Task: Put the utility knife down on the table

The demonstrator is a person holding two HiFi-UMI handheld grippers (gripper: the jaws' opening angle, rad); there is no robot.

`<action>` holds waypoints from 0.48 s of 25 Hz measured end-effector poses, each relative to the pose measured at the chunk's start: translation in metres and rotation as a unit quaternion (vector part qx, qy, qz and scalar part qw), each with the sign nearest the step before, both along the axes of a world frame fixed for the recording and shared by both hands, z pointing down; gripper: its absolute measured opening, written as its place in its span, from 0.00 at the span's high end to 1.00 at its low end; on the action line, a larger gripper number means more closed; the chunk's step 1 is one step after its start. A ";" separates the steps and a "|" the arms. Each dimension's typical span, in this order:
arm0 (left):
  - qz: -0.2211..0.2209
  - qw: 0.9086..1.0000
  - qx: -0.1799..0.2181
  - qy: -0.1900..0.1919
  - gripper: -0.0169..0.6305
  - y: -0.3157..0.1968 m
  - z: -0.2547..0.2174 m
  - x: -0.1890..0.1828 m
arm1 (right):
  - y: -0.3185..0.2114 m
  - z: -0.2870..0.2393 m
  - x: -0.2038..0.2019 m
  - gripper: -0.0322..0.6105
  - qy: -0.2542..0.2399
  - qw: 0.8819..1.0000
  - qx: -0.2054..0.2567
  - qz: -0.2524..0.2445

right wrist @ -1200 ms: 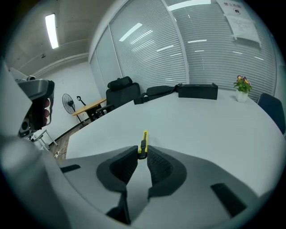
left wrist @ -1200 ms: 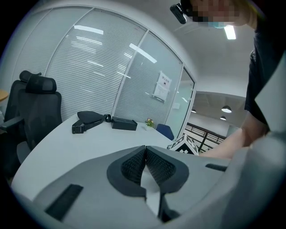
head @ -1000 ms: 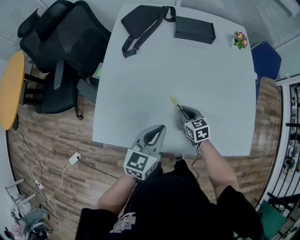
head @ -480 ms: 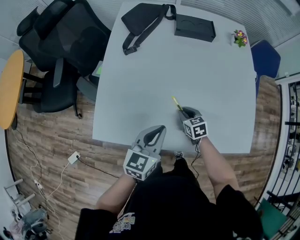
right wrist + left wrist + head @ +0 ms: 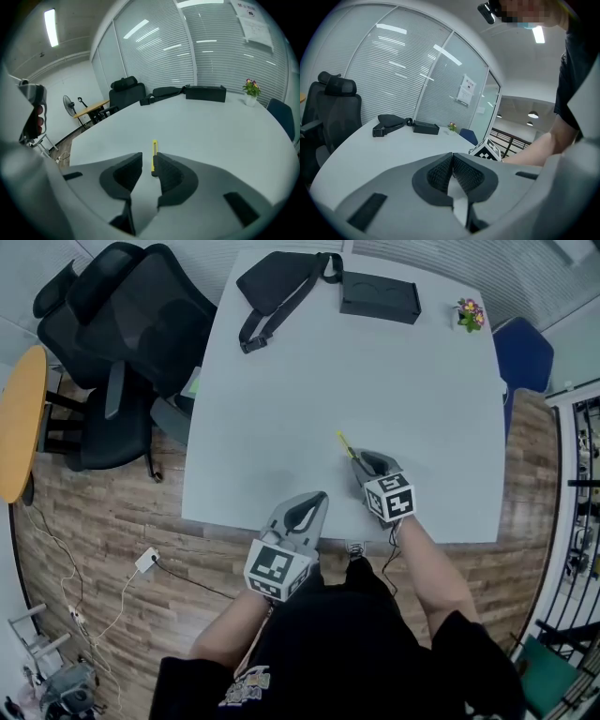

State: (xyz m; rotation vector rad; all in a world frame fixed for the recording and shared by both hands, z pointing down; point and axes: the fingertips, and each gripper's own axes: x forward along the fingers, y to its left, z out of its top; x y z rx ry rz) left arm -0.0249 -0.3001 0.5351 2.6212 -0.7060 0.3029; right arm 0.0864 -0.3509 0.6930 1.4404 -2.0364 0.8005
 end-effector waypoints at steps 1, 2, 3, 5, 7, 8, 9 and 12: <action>0.000 1.000 0.002 0.000 0.97 0.001 -0.002 0.002 | 0.000 -0.010 0.000 0.80 -0.004 1.000 0.011 -0.002; 0.000 1.000 0.005 0.000 0.97 0.001 -0.004 0.005 | -0.001 -0.022 0.000 0.84 -0.009 1.000 0.025 -0.005; 0.000 1.000 0.008 0.001 0.97 0.002 -0.007 0.008 | -0.002 -0.034 0.000 0.89 -0.014 0.999 0.040 -0.007; -0.003 1.000 0.015 0.001 0.97 0.003 -0.012 0.015 | -0.002 -0.062 0.001 0.95 -0.026 0.997 0.073 -0.013; -0.008 1.000 0.023 0.003 0.96 0.005 -0.019 0.022 | -0.001 -0.091 0.001 0.95 -0.040 0.993 0.107 -0.024; -0.012 1.000 0.027 0.004 0.97 0.007 -0.024 0.025 | 0.001 -0.107 0.001 0.95 -0.049 0.990 0.125 -0.030; -0.017 0.999 0.032 0.005 0.97 0.009 -0.028 0.028 | 0.003 -0.124 0.001 0.95 -0.059 0.987 0.144 -0.037; -0.037 0.998 0.048 0.006 0.97 0.016 -0.042 0.037 | 0.017 -0.177 0.003 0.95 -0.087 0.974 0.199 -0.059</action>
